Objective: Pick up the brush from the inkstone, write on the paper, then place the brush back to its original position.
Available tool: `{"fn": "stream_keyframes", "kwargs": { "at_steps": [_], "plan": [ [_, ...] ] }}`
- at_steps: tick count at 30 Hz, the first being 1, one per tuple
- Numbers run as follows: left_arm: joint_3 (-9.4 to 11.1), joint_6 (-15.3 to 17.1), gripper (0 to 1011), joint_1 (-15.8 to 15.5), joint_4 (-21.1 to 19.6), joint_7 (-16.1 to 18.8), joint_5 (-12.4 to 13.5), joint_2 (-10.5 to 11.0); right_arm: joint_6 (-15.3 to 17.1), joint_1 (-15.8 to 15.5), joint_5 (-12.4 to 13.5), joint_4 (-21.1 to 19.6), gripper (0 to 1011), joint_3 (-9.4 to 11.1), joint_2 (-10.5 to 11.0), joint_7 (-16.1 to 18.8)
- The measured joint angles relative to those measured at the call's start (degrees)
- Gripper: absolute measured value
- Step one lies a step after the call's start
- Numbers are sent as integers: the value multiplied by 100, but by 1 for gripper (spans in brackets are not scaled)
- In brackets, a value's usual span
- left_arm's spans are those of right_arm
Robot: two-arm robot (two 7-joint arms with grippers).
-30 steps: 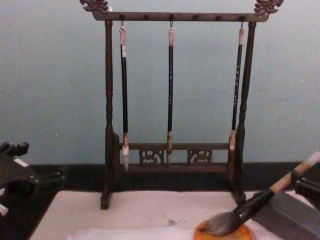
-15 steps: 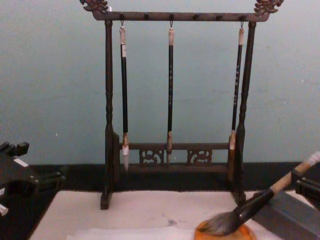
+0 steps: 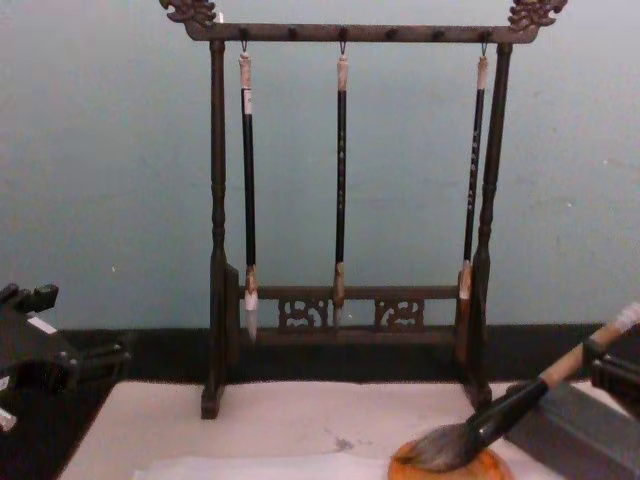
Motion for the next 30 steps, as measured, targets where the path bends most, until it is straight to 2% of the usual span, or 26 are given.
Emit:
{"fn": "stream_keyframes", "kwargs": {
  "at_steps": [30],
  "plan": [
    [0,0,1010,0,0,0,0,0,0,0,0,1,1000,0,0,-1]
  ]
}}
